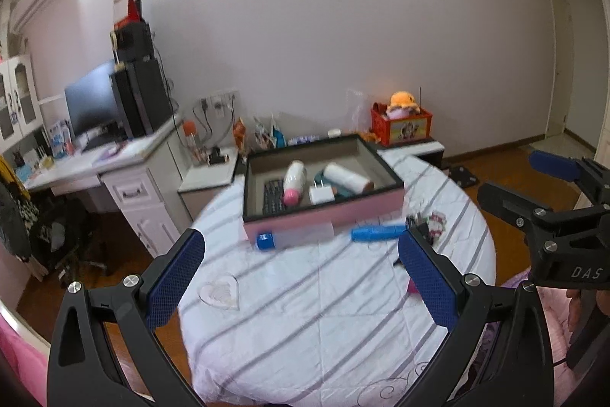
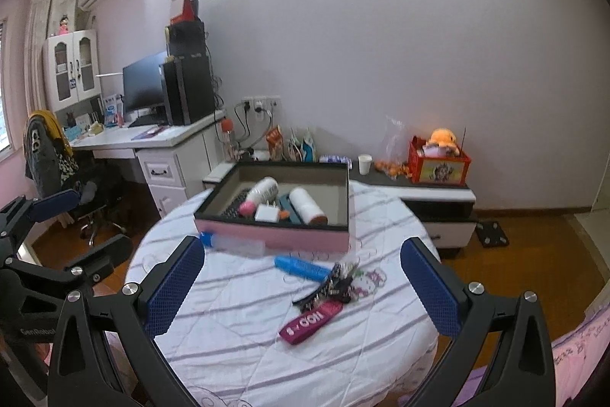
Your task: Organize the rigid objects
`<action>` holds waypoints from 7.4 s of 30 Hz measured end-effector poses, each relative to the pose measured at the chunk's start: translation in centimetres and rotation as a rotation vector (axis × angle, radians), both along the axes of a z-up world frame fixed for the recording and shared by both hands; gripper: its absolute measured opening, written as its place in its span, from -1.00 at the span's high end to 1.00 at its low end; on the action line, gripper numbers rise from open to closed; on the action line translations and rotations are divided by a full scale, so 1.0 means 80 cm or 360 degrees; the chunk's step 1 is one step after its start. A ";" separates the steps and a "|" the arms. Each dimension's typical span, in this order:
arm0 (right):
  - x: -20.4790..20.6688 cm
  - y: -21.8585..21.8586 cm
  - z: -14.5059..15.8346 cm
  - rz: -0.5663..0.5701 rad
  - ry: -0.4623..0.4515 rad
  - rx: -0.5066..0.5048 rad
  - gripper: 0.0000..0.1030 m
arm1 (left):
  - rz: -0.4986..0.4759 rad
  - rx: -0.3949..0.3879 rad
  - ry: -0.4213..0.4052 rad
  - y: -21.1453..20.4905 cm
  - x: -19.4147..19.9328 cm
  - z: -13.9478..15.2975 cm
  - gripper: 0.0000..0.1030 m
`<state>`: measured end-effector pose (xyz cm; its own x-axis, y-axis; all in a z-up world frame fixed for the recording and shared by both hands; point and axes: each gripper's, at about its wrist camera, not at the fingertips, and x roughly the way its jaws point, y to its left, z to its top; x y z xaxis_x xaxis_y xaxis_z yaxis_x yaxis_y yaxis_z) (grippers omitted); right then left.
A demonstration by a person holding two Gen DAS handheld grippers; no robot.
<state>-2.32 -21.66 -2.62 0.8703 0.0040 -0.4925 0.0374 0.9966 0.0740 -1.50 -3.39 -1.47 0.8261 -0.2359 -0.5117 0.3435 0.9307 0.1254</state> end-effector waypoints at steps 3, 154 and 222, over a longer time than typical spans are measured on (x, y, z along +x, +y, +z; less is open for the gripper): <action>0.009 -0.012 -0.025 -0.0032 0.0076 0.0029 -1.00 | -0.0056 0.0044 0.0088 -0.018 0.008 -0.030 -0.99; 0.264 0.005 0.011 0.0410 0.0104 -0.0103 -0.65 | 0.0015 -0.0051 0.0160 -0.012 0.240 -0.026 -0.94; 0.157 -0.018 -0.175 0.0008 0.0570 0.0313 -1.00 | 0.0081 0.0099 0.0486 -0.002 0.144 -0.147 -0.99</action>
<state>10.24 -23.07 -16.66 0.6435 0.1321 -0.7540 0.0903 0.9650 0.2462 10.03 -3.56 -13.20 0.6418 -0.1586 -0.7503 0.3273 0.9414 0.0811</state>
